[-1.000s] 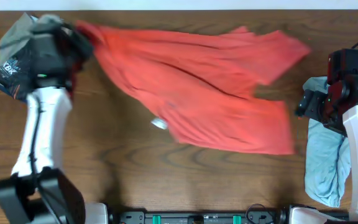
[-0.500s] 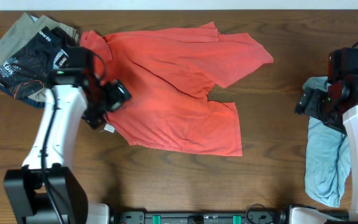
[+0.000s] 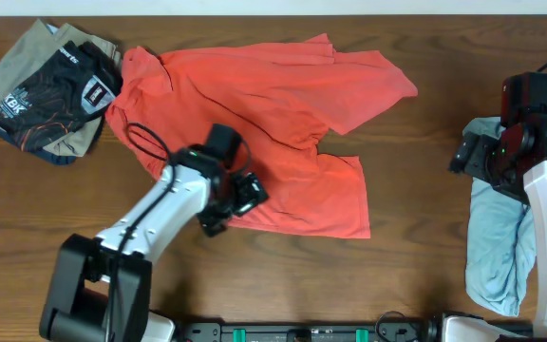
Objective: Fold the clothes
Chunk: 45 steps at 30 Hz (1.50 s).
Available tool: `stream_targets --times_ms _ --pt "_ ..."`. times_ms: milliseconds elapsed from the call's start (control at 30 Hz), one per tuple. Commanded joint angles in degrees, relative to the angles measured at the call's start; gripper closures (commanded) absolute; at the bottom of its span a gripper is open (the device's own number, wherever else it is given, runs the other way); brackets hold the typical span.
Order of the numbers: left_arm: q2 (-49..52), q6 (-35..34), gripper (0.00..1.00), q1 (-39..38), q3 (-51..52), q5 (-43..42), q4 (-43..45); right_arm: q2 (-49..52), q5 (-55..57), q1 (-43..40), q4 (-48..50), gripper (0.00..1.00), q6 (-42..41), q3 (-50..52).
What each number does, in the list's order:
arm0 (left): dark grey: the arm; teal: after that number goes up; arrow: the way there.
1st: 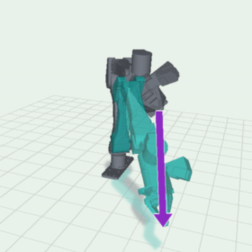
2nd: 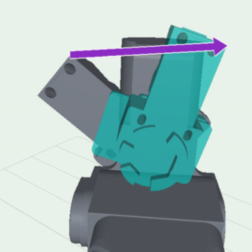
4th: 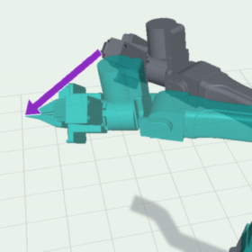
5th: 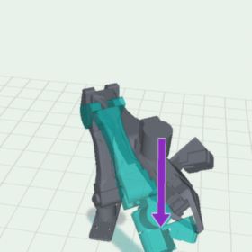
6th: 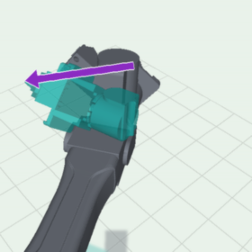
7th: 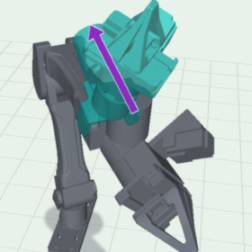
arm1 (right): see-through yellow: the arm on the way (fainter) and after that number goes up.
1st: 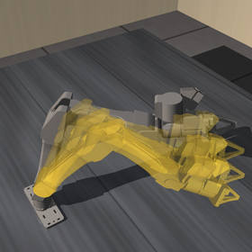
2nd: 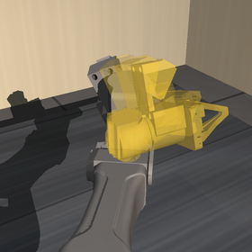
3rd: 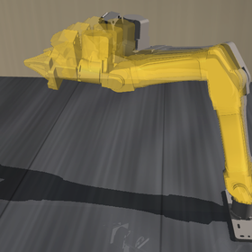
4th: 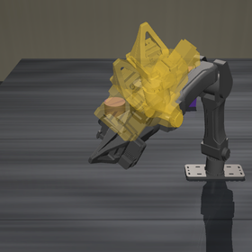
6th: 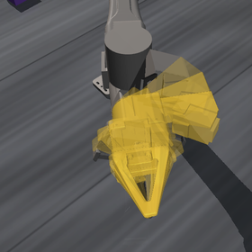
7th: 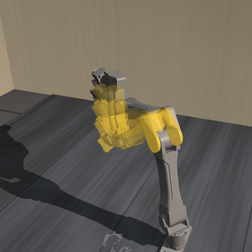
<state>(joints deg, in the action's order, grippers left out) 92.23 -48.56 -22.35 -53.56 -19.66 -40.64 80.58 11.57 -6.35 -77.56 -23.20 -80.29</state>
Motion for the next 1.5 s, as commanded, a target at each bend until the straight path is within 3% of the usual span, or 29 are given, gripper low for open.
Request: stream_targets --times_ms 0,167,400,567,667,733,833,900,967,1067,1167,1333,1467 --pt "0.26 -4.50 0.02 -3.93 2.23 -1.79 3.61 -0.11 -0.31 -0.50 -0.26 0.01 1.05 -0.24" --pt "0.33 -5.77 0.02 -9.94 3.10 -1.70 11.47 -0.09 -0.31 -0.50 -1.01 0.01 1.03 -0.26" --pt "3.67 -15.93 0.02 -17.05 3.10 -1.77 14.05 -0.11 -0.68 -0.50 -1.31 0.01 2.32 -0.26" --pt "7.87 -20.50 0.02 -19.65 3.10 -1.81 15.17 -0.11 -0.68 -0.50 -1.60 0.01 2.71 -0.26" --pt "10.08 -20.52 0.03 -19.71 3.10 -1.73 21.18 -0.11 -0.68 -0.50 -1.60 0.01 2.71 -0.26" --pt "10.97 -20.46 0.12 -19.45 3.10 -1.03 24.85 -0.11 -0.68 -0.50 -1.55 0.01 2.71 -0.26" --pt "11.50 -20.52 0.47 -19.17 3.10 2.49 26.60 -0.11 -0.55 -0.50 -1.18 0.01 2.71 -0.26" --pt "11.50 -20.39 0.65 -18.69 3.10 4.63 26.10 -0.09 -0.20 -0.50 -0.33 0.01 2.73 -0.26" --pt "11.50 -18.95 0.93 -17.53 3.10 5.70 24.87 -0.09 -0.22 -0.50 0.61 0.01 2.95 -0.26" --pt "11.39 -17.16 0.94 -14.21 3.10 5.77 19.41 -0.09 -0.20 -0.50 1.60 0.01 2.95 -0.26" --pt "10.73 -15.54 0.94 -9.22 3.10 5.79 8.33 0.00 -0.24 -0.50 2.60 0.01 4.09 -0.24" --pt "9.75 0.44 0.94 1.86 3.10 7.06 -6.78 1.62 -10.10 -0.50 3.41 0.02 13.94 -0.22" --pt "9.73 6.01 0.94 14.05 3.10 9.25 -13.00 4.74 -11.85 -0.50 3.39 0.09 15.04 -0.17"
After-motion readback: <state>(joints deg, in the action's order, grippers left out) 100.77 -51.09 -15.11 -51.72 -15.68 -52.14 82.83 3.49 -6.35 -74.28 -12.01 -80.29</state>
